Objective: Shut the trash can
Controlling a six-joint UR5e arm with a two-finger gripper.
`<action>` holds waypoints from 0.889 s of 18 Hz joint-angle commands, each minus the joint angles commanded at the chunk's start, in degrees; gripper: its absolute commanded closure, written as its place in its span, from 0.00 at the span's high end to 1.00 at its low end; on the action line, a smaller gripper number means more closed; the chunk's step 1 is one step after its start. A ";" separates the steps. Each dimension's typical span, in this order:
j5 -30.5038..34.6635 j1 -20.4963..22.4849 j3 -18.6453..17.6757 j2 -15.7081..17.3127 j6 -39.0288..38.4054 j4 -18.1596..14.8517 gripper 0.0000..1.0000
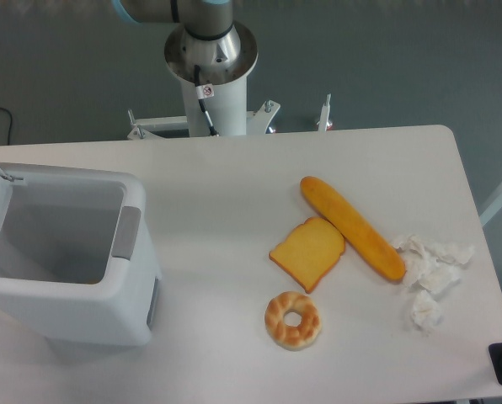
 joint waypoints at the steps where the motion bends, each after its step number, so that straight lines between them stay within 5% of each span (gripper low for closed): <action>1: 0.09 -0.09 0.00 -0.09 0.00 0.00 1.00; 16: 0.09 -2.55 -0.09 -1.67 0.96 0.35 1.00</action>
